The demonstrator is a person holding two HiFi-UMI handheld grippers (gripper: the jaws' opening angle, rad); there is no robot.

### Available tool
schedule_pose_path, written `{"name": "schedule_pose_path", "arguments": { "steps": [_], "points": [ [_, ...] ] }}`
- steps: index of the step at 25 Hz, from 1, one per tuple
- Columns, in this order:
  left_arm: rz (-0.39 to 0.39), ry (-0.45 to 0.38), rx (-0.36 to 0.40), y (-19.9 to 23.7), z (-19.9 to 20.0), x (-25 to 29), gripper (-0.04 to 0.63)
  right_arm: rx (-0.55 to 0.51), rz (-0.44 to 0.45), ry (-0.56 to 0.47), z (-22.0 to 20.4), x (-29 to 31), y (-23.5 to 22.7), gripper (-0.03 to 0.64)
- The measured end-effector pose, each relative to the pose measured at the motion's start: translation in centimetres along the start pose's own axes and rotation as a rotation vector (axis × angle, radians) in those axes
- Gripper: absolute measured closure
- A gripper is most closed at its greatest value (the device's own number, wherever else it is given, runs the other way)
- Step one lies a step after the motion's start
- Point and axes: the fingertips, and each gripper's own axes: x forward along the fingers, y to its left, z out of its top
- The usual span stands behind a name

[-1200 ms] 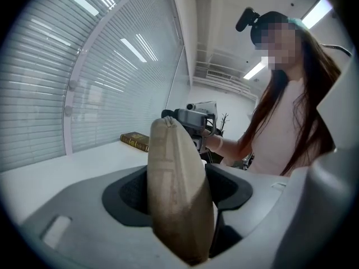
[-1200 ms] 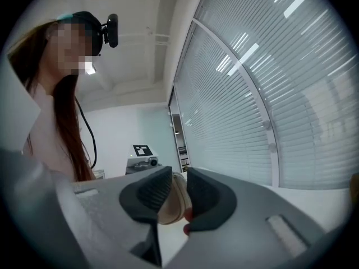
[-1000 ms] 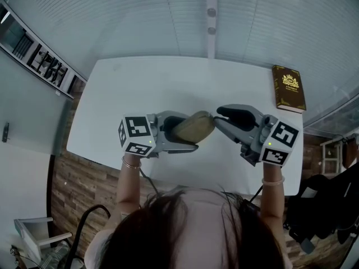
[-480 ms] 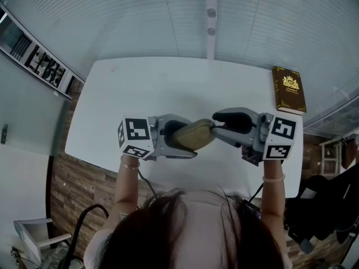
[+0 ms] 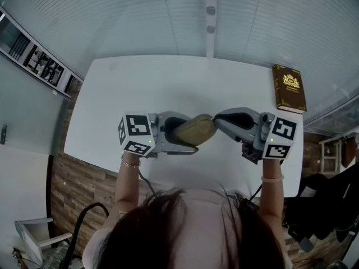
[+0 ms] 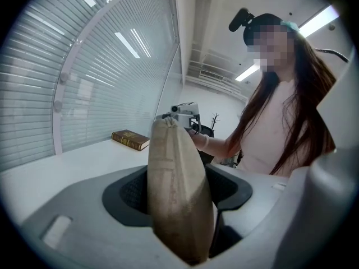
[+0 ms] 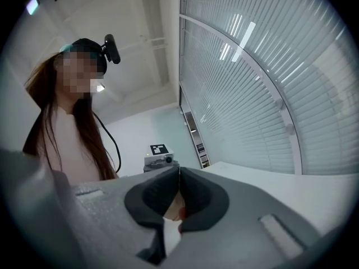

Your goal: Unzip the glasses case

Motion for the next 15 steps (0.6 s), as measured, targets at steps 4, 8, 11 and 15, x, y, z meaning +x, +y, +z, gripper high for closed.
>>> {"name": "schedule_pose_path", "arguments": {
  "steps": [4,8,11,15],
  "points": [
    [0.044,-0.044,-0.012,0.8,0.4,-0.1,0.298,-0.046,-0.066,-0.019,0.3,-0.3,-0.8,0.612],
    [0.080,-0.088,-0.016,1.4,0.6,-0.2,0.302,-0.089,-0.102,-0.005,0.5,-0.4,-1.4,0.614],
    [0.073,-0.137,-0.041,1.8,0.6,-0.3,0.304,-0.107,-0.118,0.011,0.3,-0.4,-1.9,0.614],
    [0.055,-0.190,-0.076,2.2,0.6,-0.4,0.304,-0.115,-0.137,0.029,0.1,-0.3,-2.5,0.614]
  ]
}}
